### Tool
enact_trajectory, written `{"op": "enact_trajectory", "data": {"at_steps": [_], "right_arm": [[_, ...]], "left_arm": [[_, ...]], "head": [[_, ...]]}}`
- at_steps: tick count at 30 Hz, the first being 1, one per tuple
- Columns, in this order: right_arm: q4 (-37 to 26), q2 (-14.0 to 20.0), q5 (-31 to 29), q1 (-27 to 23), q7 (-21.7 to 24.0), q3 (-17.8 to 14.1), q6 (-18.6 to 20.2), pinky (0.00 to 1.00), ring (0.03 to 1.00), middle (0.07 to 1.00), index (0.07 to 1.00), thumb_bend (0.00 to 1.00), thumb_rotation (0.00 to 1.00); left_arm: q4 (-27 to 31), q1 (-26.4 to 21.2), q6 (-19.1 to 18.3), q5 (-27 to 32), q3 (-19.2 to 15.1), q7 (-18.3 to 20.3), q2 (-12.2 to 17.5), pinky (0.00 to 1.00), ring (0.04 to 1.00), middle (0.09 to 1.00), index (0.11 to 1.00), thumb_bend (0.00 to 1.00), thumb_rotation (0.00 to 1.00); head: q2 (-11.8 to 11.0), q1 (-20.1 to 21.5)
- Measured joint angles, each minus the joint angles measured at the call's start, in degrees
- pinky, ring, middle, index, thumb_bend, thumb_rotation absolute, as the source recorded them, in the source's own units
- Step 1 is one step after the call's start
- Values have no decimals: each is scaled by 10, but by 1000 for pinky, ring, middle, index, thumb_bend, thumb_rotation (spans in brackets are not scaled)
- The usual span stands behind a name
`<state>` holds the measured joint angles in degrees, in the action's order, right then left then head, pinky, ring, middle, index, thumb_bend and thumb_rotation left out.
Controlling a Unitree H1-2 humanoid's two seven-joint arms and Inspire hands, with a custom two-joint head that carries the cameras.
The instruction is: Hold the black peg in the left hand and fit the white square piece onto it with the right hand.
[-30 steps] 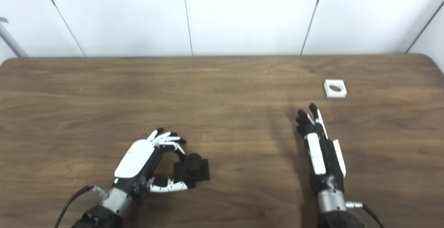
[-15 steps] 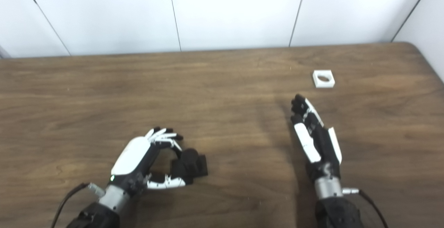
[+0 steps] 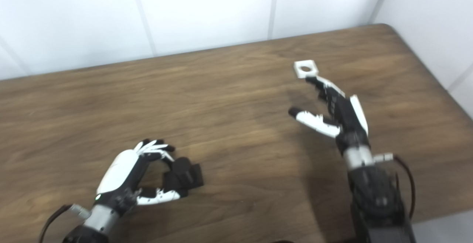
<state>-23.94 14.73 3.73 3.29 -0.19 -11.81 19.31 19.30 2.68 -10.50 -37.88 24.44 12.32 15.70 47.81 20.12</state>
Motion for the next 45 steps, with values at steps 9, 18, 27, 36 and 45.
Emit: {"op": "enact_trajectory", "data": {"at_steps": [9, 18, 27, 36, 45], "right_arm": [[12, 104, 57, -90, 36, 14, 54, 902, 948, 932, 697, 813, 213], [120, 192, 158, -163, 77, 95, 71, 907, 969, 937, 700, 845, 234], [256, 241, 258, -281, 153, 225, 57, 997, 1000, 954, 707, 884, 196], [351, 233, 305, -338, 169, 267, 55, 1000, 1000, 946, 710, 887, 177], [398, 221, 335, -379, 177, 298, 36, 1000, 1000, 938, 717, 868, 175]], "left_arm": [[2, -2, 3, -1, 3, 0, 1, 1000, 875, 791, 486, 519, 46], [5, -2, 4, -2, 4, 0, 11, 998, 873, 792, 486, 519, 46], [9, -1, 4, -2, 6, 2, 12, 1000, 874, 793, 486, 519, 46], [12, 1, 3, -4, 7, 4, 13, 1000, 874, 793, 486, 519, 46], [13, 2, 3, -6, 8, 3, 13, 1000, 874, 793, 486, 519, 46]], "head": [[-3, 38], [-10, 50], [-13, 48], [-16, 46], [-15, 42]]}}
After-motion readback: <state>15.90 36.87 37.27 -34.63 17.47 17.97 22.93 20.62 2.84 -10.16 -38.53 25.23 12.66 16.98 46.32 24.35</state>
